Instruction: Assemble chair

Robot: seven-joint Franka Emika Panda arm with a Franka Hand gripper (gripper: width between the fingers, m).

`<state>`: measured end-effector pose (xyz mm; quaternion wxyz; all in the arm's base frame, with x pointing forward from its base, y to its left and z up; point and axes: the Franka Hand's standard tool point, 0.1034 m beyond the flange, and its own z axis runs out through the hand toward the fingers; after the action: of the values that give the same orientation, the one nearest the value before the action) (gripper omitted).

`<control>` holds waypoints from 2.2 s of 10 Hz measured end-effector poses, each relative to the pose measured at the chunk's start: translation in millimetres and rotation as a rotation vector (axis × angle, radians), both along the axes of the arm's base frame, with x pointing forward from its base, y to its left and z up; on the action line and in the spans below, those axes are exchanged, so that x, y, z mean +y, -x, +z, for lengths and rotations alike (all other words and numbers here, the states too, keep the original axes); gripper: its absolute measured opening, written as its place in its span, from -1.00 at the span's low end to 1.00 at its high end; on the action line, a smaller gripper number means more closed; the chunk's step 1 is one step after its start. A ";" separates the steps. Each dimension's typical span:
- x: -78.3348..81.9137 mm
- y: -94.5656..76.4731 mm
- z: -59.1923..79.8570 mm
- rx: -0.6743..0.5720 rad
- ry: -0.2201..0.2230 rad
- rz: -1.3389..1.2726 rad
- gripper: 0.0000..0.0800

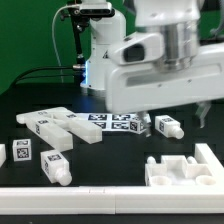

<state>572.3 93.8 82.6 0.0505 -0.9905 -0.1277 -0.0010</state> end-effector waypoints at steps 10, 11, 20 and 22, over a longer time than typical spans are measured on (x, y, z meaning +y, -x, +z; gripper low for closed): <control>11.2 49.8 -7.3 0.058 0.038 -0.016 0.62; 11.3 50.4 -7.8 0.058 0.039 -0.016 0.62; 25.0 120.1 -28.4 0.200 0.051 -0.141 0.62; 25.3 148.6 -50.3 0.242 0.063 -0.168 0.62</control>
Offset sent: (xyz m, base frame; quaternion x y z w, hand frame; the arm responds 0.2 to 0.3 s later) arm 0.0000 0.0000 0.0000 0.0000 0.0000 0.0000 1.0000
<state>423.7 119.1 32.3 0.0342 -0.9917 -0.0374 0.1179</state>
